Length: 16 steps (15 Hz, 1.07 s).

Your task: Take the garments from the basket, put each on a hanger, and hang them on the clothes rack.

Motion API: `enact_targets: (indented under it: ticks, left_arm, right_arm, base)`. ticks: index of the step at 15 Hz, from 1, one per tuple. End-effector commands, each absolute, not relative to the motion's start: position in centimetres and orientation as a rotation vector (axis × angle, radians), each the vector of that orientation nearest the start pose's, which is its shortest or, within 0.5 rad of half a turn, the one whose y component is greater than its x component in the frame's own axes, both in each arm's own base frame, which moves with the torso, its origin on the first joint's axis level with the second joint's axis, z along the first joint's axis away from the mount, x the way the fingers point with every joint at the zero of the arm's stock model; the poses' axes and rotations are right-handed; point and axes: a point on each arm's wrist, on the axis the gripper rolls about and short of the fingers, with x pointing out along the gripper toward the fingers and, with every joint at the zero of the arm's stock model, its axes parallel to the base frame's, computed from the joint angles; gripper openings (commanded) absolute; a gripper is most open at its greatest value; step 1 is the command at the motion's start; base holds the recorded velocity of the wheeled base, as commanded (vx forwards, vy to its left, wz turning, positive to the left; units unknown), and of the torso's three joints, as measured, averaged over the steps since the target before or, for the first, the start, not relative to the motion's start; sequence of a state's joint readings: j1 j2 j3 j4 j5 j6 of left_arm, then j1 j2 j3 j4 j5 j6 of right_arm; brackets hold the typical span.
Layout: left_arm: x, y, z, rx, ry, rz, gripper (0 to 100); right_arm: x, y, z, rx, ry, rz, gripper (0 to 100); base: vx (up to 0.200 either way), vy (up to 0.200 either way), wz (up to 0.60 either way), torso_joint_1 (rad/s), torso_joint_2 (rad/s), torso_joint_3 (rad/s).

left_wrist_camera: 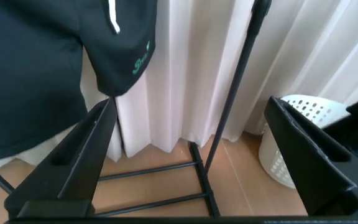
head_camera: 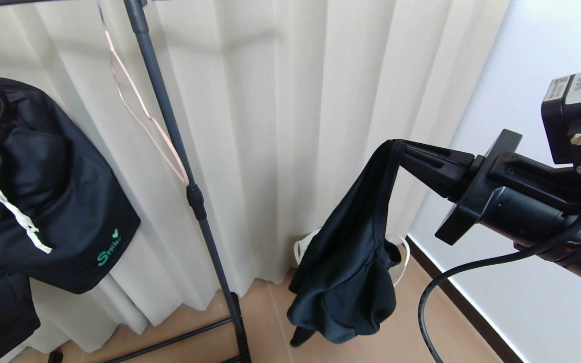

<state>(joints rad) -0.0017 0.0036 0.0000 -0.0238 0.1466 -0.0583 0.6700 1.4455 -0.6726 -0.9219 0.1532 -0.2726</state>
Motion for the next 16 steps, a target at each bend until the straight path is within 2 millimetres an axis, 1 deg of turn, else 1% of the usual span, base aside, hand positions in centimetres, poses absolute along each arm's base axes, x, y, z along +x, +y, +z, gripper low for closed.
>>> enact_targets:
  ticks: [1,5,16]
  left_arm:
    - [-2.28,0.33,7.81,-0.061,-0.026,0.145,100]
    - [-2.28,0.33,7.81,-0.060,-0.026,0.145,100]
    - [-2.28,0.33,7.81,-0.060,-0.026,0.145,100]
  right_arm:
    - [18.63,15.21,24.55,-0.217,-0.262,0.796,0]
    - [18.62,15.20,24.47,-0.218,-0.259,0.796,0]
    - [18.61,15.19,24.43,-0.218,-0.258,0.796,0]
  base:
    - [0.000,0.000,0.00,0.173,-0.51,-0.134]
    - [0.000,0.000,0.00,0.184,-0.51,-0.238]
    - [0.000,0.000,0.00,0.235,-0.56,-0.328]
